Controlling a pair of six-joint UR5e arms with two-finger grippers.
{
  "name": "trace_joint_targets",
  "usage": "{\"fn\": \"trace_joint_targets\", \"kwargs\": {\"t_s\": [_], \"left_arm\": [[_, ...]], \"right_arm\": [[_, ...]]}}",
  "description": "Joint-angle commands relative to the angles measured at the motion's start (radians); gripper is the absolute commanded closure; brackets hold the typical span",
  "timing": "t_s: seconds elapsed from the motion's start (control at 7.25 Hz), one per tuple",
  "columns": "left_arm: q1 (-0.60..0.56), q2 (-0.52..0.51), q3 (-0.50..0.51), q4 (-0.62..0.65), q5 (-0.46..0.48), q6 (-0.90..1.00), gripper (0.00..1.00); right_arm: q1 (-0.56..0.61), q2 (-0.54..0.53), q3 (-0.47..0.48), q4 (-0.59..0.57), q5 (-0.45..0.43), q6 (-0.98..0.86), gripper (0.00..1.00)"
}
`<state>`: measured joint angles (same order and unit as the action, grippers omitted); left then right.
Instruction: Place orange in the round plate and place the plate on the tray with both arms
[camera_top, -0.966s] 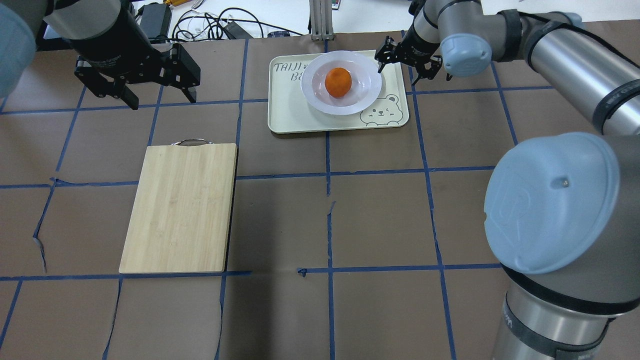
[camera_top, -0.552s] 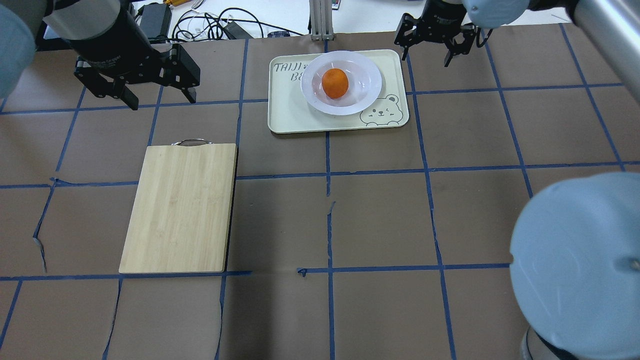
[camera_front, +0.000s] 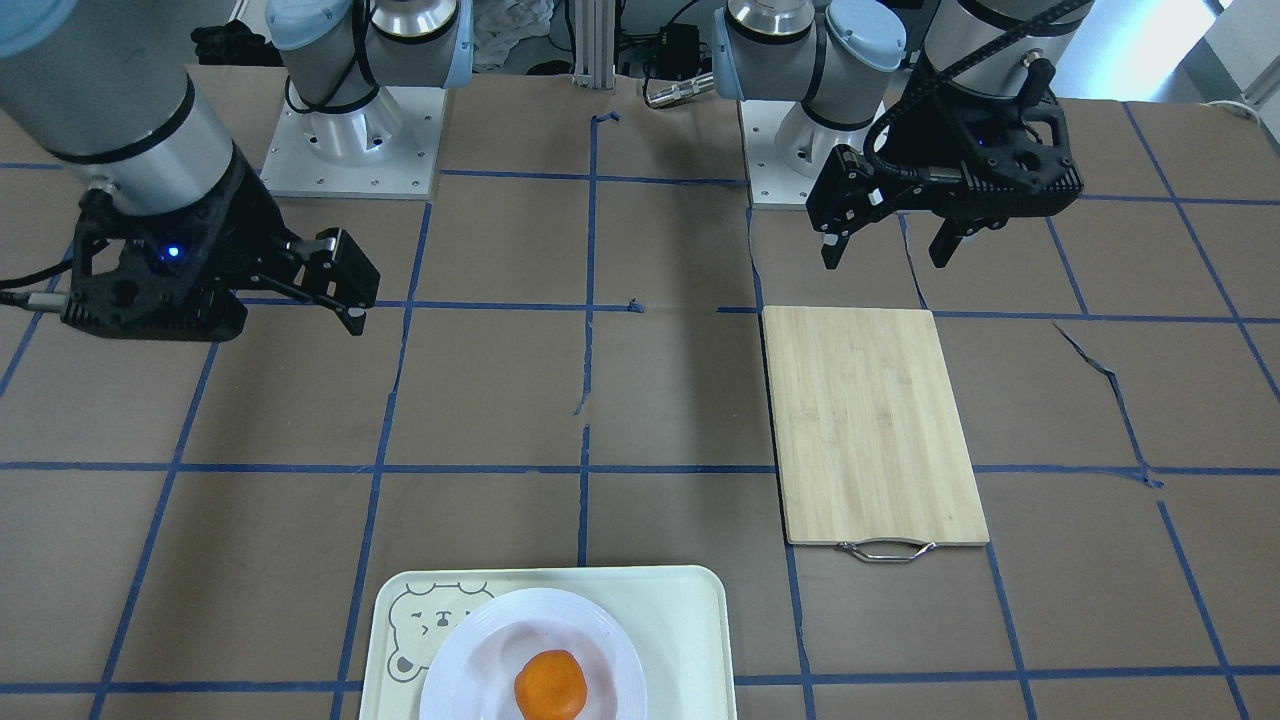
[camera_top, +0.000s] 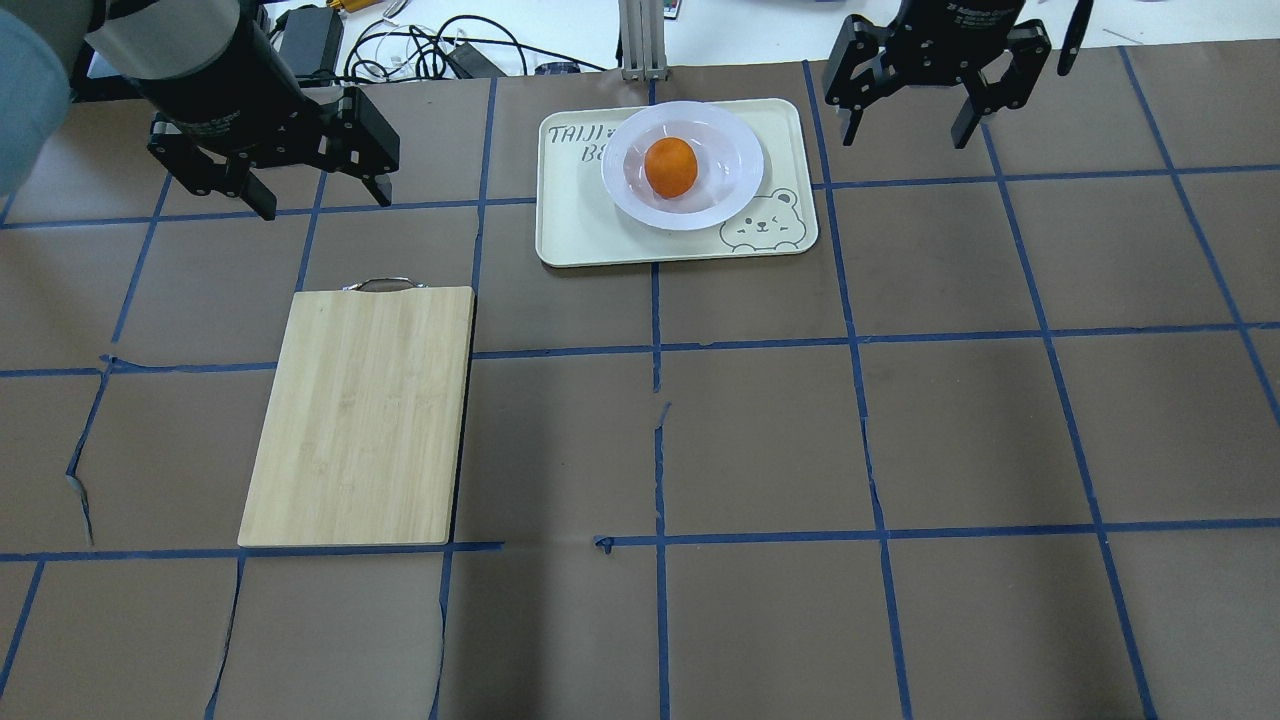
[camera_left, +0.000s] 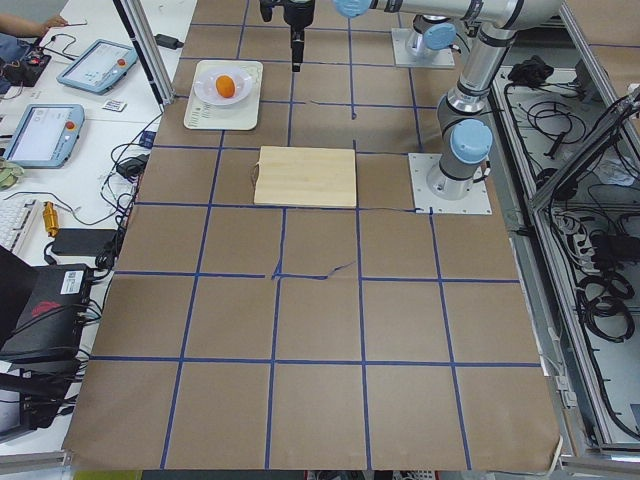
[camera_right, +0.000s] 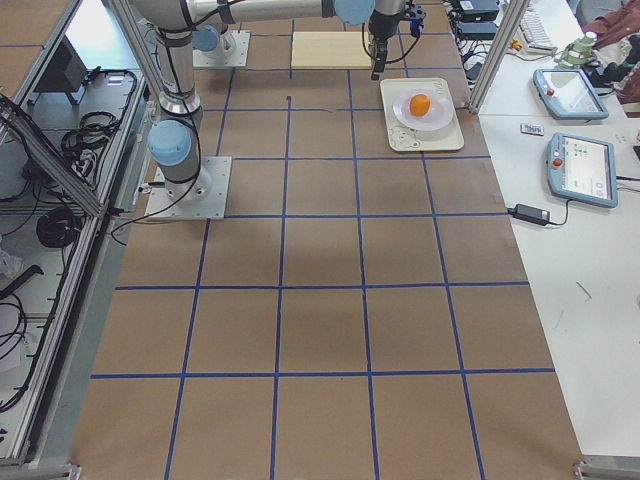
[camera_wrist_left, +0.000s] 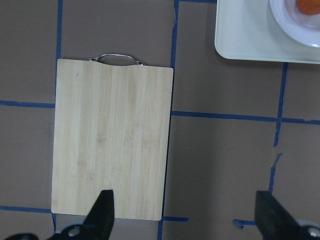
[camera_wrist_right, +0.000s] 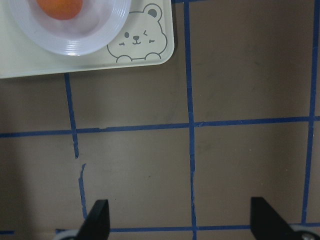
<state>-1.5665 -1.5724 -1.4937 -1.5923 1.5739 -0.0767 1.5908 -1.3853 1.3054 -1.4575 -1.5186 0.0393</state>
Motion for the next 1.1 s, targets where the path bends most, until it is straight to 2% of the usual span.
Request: {"fn": "trace_joint_targets", "kwargs": {"t_s": [0.0, 0.14, 0.28, 0.97], "left_arm": [[0.0, 0.0, 0.0, 0.0, 0.0, 0.0, 0.0], [0.0, 0.0, 0.0, 0.0, 0.0, 0.0, 0.0], [0.0, -0.001, 0.0, 0.0, 0.0, 0.0, 0.0], [0.0, 0.0, 0.0, 0.0, 0.0, 0.0, 0.0]], "right_arm": [[-0.014, -0.051, 0.072, -0.027, 0.004, -0.053, 0.01], [-0.014, -0.052, 0.119, -0.128, -0.005, -0.053, 0.0], [-0.014, -0.051, 0.12, -0.165, -0.006, -0.05, 0.0], [-0.011, -0.049, 0.135, -0.168, -0.008, -0.053, 0.0]]}}
